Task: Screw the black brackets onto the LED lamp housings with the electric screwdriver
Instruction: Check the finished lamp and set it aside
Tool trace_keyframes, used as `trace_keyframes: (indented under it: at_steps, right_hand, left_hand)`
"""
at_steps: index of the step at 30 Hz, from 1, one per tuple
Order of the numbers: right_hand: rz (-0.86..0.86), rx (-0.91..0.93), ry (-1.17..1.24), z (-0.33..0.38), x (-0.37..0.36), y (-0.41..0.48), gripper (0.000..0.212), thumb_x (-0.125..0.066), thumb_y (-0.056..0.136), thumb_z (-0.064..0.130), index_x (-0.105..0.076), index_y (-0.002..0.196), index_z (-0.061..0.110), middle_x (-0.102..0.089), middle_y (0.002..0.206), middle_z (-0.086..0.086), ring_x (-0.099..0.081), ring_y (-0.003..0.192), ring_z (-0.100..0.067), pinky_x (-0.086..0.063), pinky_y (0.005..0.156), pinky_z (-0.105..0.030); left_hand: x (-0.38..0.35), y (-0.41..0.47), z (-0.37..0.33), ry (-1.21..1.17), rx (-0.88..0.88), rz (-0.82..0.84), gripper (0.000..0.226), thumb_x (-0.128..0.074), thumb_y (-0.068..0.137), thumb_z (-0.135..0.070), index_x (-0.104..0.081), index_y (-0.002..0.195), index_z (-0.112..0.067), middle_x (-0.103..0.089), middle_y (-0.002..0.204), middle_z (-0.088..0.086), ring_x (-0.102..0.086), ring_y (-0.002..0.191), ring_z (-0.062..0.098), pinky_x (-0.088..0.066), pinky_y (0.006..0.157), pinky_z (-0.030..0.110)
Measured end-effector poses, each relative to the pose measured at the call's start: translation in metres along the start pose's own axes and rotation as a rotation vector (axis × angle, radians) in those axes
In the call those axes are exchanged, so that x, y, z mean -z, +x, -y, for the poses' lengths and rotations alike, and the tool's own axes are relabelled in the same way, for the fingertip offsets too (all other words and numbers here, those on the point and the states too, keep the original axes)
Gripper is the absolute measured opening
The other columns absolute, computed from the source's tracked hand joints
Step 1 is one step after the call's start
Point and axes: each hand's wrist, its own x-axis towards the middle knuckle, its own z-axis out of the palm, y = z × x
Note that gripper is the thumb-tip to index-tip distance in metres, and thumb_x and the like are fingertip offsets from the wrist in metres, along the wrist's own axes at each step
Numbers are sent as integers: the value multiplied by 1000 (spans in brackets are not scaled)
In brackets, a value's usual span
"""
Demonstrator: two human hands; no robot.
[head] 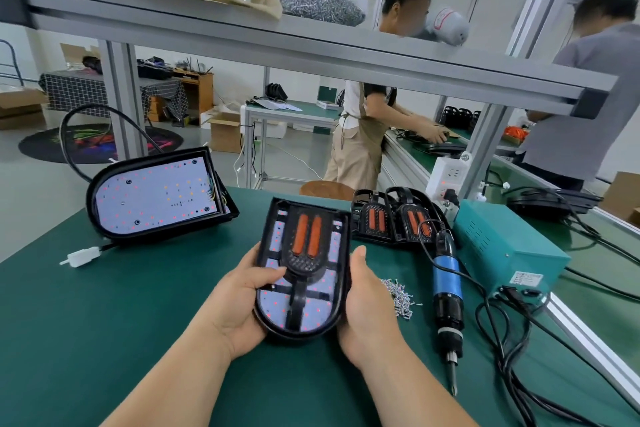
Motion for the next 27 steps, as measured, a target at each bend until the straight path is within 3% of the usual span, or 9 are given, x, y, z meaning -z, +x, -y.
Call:
trace_keyframes:
  at_steps: [3,5,9,12,14,17,21,24,27]
  right_hand:
    - [54,-5,11,-7,-7,-3,46,-36,107,39,-71,114,9,-75,111,-9,-70,106,-26,-54,94,-40]
    - [71,12,19,-8,-9,-4,45,-35,107,34,-71,113,8,-75,111,-11,-69,108,-29,-52,98,-43]
    - [39,21,7,-5,-2,-4,47,-37,107,35,-75,102,7,-76,105,-11,-71,103,-31,-50,101,-51]
    - [31,-10,15,-4,3,-1,51,-39,106,36,-80,89,11,-77,101,-10,-73,98,-30,-50,100,-52]
    - [23,-27,51,-4,4,0,47,-41,106,34,-78,95,8,-76,103,-14,-71,101,-34,-49,101,-54]
    - [-4,-6,121,-4,5,2,40,-43,105,28,-71,111,1,-73,109,-20,-68,108,-40,-48,102,-58]
    - [-74,13,160,-4,7,6,40,-42,106,29,-72,108,2,-74,107,-18,-69,105,-39,-50,99,-57]
    - [-151,49,181,-2,11,10,39,-44,105,27,-74,95,6,-76,100,-14,-72,92,-32,-57,89,-49]
    - [-155,71,232,0,14,13,35,-45,105,26,-73,101,5,-77,98,-13,-73,86,-27,-60,81,-43]
  left_hand:
    - [8,4,-4,-34,-60,-84,45,-46,85,8,-62,121,-12,-74,106,19,-74,83,34,-61,64,45]
    - [10,5,-4,26,-67,-104,49,-42,84,14,-62,121,-10,-74,105,19,-74,82,34,-61,66,45]
    - [5,3,3,153,-20,-17,66,-45,67,20,-59,123,-11,-74,106,19,-74,85,33,-61,65,39]
    - [5,4,5,182,2,33,65,-36,79,26,-58,126,-14,-74,107,16,-74,88,31,-61,65,36]
    - [5,3,5,178,8,51,63,-39,81,23,-57,128,-14,-74,109,16,-74,90,31,-61,66,36]
    - [1,0,3,166,19,66,63,-53,75,12,-55,133,-15,-71,117,16,-71,102,34,-60,78,41]
    - [0,-4,0,201,62,150,65,-53,80,4,-53,138,-24,-67,129,11,-62,120,35,-52,98,48]
    - [6,-6,-2,272,141,171,71,-57,83,-3,-43,146,-32,-66,132,6,-66,111,34,-57,88,50]
    - [10,-7,0,342,167,171,76,-57,88,-2,-33,150,-39,-65,133,-5,-70,99,28,-60,72,46]
